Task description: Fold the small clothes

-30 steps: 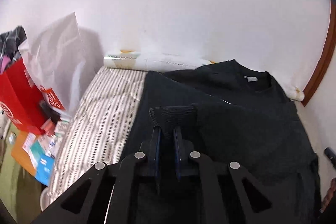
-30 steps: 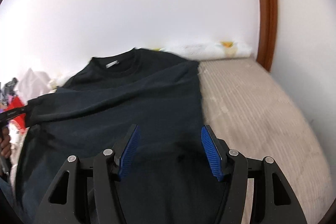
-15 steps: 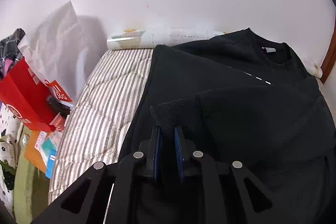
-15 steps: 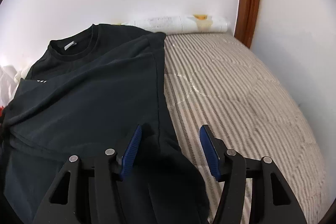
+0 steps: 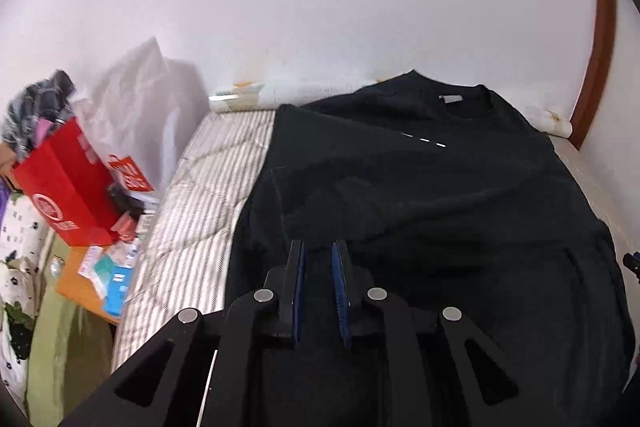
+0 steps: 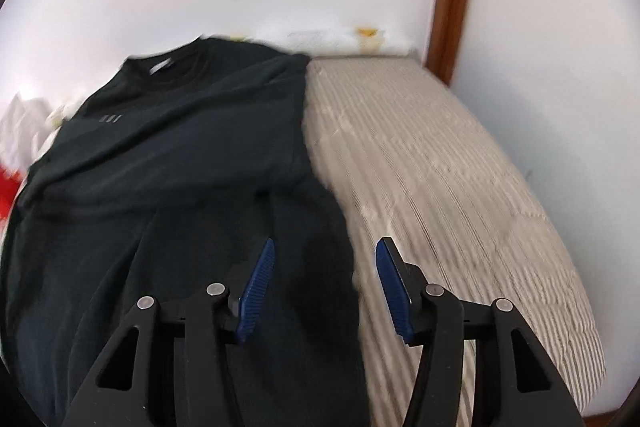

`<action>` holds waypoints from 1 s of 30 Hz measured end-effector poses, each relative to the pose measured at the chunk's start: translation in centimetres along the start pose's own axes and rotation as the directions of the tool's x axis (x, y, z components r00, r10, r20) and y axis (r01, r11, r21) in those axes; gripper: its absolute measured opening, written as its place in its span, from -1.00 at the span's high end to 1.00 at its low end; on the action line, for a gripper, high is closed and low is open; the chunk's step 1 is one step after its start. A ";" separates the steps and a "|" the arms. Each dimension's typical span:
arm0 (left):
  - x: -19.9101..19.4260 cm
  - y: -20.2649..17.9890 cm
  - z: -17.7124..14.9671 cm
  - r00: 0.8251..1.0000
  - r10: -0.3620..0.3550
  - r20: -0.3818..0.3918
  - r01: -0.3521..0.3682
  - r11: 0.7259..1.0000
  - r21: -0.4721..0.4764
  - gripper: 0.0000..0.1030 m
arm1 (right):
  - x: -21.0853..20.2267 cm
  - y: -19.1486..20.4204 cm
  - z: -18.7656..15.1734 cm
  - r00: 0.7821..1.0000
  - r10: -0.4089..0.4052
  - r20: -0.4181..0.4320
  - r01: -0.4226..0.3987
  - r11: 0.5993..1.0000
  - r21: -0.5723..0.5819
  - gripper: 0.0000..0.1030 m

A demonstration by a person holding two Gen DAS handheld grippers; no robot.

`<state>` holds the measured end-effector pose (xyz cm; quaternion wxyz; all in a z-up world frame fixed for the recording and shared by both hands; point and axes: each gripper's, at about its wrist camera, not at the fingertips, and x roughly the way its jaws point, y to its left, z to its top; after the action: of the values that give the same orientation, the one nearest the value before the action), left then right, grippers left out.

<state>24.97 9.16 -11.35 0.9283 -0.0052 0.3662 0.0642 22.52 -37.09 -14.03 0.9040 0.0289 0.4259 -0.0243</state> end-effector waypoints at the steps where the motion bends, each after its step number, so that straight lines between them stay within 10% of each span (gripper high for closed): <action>1: -0.7 -0.2 -0.4 1.000 -0.001 0.005 0.001 1.000 0.007 0.71 | -0.5 0.0 -0.5 1.000 0.015 0.001 -0.015 1.000 -0.008 -0.01; 17: -2.4 1.6 -12.2 0.987 0.008 -0.157 -0.023 0.996 -0.092 0.61 | -0.9 1.8 -7.0 0.999 0.027 0.023 -0.024 0.993 -0.112 -0.02; 30: -3.4 0.7 -14.1 0.996 0.060 -0.066 -0.063 0.997 -0.043 0.48 | -0.1 1.9 -7.2 1.000 -0.009 -0.011 0.007 0.992 -0.127 0.00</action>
<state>12.87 8.70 -19.28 0.9132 -0.0167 0.3945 0.1009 17.07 -34.62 -18.49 0.9014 -0.0302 0.4319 -0.0006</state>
